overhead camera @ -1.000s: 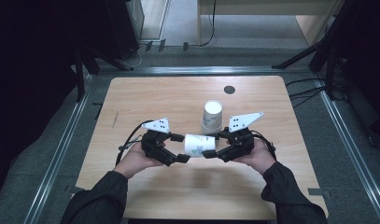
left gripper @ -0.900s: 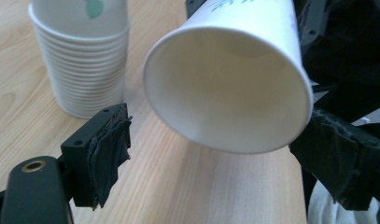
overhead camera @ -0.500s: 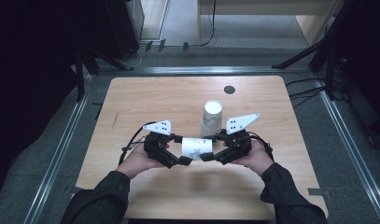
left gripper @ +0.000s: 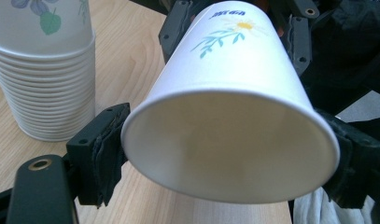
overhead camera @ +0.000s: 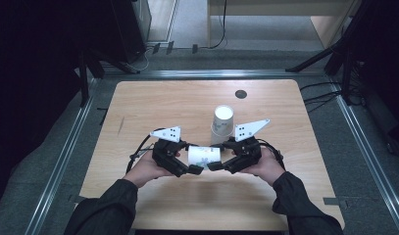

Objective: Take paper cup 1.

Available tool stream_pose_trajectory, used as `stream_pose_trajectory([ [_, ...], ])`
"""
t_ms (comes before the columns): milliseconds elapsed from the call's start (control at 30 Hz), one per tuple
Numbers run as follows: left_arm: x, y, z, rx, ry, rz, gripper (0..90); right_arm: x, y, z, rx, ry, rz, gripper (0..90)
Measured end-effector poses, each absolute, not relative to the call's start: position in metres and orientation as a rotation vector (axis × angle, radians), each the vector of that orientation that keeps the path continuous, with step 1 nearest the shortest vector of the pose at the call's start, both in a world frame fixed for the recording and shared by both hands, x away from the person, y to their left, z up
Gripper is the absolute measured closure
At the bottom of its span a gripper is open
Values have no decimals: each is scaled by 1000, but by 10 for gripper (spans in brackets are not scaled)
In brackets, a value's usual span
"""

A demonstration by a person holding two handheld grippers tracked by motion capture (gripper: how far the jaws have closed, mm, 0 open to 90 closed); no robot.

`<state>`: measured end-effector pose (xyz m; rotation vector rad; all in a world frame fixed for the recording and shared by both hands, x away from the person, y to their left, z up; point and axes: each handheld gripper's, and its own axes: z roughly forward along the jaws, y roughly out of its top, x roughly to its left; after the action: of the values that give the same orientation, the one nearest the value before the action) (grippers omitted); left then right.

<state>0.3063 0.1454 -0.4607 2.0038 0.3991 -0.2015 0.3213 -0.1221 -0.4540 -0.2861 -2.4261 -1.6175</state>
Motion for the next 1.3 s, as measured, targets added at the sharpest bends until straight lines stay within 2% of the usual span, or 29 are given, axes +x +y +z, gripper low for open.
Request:
stream_pose_trajectory([
  [100,306,146,-461,2010,391,-203,161,322,-121,-455,-289,-2419,-1612,348],
  [167,305,147,-461,2009,392,-200,199,322,-120,-455,-285,-2415,-1609,348],
  [800,304,148,-459,2014,379,-170,220,322,-119,-455,-292,-2412,-1606,337],
  [1100,306,155,-456,2005,401,-162,221,324,-123,-453,-348,-2422,-1626,266],
  [1300,307,163,-448,2052,432,-153,221,322,-131,-454,-346,-2450,-1598,266],
])
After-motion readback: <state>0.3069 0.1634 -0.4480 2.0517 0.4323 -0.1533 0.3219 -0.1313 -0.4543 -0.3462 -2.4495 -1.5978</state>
